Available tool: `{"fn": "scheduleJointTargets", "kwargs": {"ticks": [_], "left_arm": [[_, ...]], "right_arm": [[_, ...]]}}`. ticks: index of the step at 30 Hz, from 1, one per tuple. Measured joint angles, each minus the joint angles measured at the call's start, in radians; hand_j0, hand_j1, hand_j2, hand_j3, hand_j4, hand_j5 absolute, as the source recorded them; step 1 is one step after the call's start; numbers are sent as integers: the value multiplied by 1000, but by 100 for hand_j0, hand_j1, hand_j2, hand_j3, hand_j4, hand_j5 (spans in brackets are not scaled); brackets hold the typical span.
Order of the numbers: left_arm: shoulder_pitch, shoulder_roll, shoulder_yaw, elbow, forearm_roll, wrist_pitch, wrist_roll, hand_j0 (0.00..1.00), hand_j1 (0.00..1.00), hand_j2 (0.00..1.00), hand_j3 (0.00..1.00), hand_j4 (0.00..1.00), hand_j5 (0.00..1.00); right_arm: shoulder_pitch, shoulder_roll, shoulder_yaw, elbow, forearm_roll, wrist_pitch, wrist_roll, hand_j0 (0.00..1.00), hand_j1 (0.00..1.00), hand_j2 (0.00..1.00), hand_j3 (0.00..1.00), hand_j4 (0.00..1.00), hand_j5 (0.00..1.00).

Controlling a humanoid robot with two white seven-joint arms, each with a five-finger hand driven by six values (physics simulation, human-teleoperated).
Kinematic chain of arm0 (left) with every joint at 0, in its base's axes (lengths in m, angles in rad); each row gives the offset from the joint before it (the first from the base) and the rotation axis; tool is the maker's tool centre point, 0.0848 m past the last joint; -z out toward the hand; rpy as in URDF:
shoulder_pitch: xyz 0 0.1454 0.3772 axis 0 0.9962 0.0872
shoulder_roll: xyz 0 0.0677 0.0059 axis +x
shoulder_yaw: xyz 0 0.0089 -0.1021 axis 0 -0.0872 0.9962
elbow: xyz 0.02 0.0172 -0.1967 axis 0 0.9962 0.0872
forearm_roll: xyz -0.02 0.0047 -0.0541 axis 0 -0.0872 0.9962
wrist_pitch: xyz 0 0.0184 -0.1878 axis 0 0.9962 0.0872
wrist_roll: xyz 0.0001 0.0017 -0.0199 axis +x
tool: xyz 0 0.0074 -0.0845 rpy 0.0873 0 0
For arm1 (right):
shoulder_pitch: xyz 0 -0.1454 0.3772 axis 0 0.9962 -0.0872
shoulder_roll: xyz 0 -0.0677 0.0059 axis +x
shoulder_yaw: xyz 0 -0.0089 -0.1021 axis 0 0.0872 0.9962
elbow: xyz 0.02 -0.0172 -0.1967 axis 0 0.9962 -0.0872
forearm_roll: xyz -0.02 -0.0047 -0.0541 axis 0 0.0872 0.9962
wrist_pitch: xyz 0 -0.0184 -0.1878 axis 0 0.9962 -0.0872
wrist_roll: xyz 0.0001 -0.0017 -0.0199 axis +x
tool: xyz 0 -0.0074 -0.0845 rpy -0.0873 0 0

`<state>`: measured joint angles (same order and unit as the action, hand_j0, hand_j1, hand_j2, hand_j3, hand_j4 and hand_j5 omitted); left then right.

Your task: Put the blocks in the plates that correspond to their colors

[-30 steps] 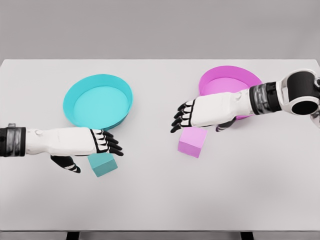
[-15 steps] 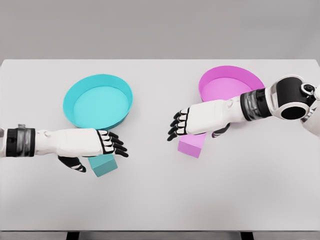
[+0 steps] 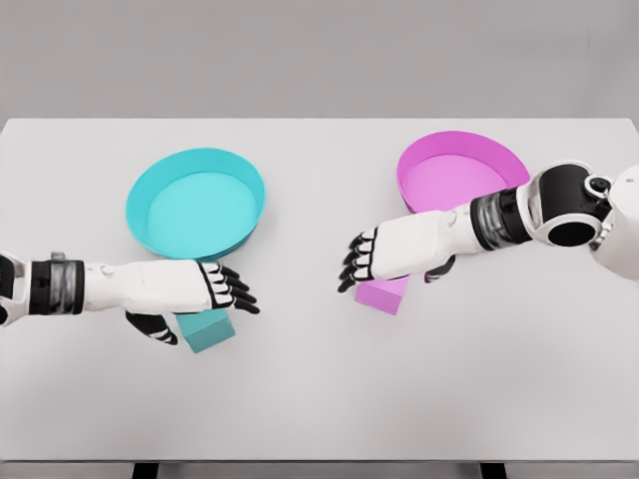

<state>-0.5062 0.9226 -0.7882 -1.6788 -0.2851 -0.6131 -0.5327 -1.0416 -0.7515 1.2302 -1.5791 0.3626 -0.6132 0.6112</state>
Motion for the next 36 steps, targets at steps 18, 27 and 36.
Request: {"fn": "scheduleJointTargets", "kwargs": {"ticks": [18, 27, 36], "left_arm": [[8, -2, -2, 6, 3, 10, 11, 61, 61, 61, 61, 61, 61], [-5, -3, 2, 4, -8, 2, 3, 50, 50, 50, 50, 50, 50], [-8, -3, 58, -23, 6, 0, 5, 50, 50, 50, 50, 50, 50]], "right_arm": [[-3, 27, 20, 11, 45, 0, 0, 100, 100, 100, 100, 100, 100], [-3, 29, 25, 11, 58, 0, 0, 89, 89, 89, 89, 89, 89], [-3, 29, 22, 11, 65, 0, 1, 59, 59, 59, 59, 59, 59]]}}
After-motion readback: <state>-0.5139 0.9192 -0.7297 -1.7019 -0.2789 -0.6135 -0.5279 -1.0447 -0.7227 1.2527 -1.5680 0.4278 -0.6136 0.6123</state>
